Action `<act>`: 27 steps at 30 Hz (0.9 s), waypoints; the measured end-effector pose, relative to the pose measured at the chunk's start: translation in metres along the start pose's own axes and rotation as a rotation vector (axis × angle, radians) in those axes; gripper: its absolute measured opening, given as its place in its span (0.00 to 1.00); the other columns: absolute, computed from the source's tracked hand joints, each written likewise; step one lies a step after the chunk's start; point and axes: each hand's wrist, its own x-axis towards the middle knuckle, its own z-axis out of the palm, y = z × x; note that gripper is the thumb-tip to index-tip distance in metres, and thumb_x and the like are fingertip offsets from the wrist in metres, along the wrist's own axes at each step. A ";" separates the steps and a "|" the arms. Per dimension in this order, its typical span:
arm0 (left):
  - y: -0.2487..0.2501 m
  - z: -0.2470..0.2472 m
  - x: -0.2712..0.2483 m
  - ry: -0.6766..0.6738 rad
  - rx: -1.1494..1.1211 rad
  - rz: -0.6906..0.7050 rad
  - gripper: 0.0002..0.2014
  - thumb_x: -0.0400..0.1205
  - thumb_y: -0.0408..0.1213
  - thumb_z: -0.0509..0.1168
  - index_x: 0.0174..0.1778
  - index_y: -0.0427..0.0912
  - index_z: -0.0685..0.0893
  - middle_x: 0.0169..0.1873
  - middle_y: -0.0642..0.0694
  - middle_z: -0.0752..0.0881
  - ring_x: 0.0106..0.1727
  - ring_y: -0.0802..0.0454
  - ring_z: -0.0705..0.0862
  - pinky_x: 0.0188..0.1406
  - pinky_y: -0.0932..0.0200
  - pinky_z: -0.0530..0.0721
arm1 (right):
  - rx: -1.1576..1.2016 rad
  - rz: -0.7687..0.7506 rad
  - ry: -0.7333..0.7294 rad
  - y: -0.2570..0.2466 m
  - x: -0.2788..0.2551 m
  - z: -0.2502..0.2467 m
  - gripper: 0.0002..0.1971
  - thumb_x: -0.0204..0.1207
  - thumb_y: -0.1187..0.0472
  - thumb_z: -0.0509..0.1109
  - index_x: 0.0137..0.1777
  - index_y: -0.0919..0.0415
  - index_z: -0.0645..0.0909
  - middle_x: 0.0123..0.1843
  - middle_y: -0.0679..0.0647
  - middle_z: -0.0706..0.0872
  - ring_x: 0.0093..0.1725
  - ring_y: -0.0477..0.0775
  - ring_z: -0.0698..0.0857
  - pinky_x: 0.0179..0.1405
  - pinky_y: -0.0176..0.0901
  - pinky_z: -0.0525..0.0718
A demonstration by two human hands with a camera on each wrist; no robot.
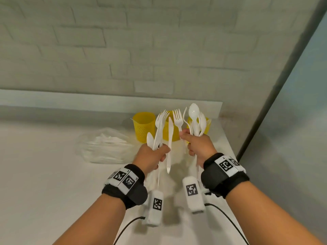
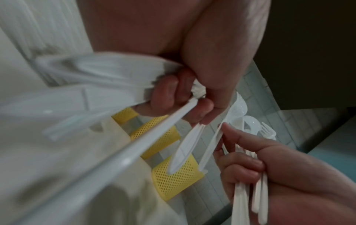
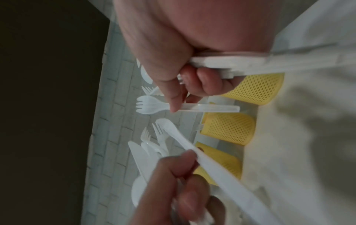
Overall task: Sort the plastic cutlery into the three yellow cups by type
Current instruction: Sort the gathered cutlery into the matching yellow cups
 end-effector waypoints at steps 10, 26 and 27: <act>0.015 -0.026 0.038 0.023 -0.063 0.027 0.04 0.78 0.37 0.69 0.38 0.42 0.84 0.21 0.48 0.76 0.23 0.54 0.71 0.21 0.63 0.70 | -0.093 -0.252 0.167 -0.046 0.082 0.035 0.10 0.70 0.63 0.76 0.31 0.53 0.80 0.36 0.52 0.86 0.39 0.53 0.83 0.44 0.41 0.79; 0.021 -0.073 0.096 -0.116 -0.178 0.037 0.05 0.80 0.36 0.68 0.38 0.44 0.83 0.21 0.49 0.73 0.21 0.56 0.67 0.18 0.65 0.64 | -0.487 -0.087 0.333 -0.030 0.131 0.070 0.10 0.73 0.58 0.72 0.50 0.63 0.85 0.50 0.62 0.89 0.53 0.66 0.86 0.52 0.51 0.85; 0.020 -0.076 0.096 -0.122 -0.181 0.038 0.05 0.80 0.36 0.68 0.38 0.44 0.83 0.21 0.48 0.73 0.21 0.55 0.68 0.19 0.65 0.65 | -0.426 -0.137 0.354 -0.034 0.125 0.072 0.08 0.73 0.59 0.72 0.48 0.62 0.85 0.46 0.60 0.88 0.50 0.64 0.87 0.49 0.49 0.85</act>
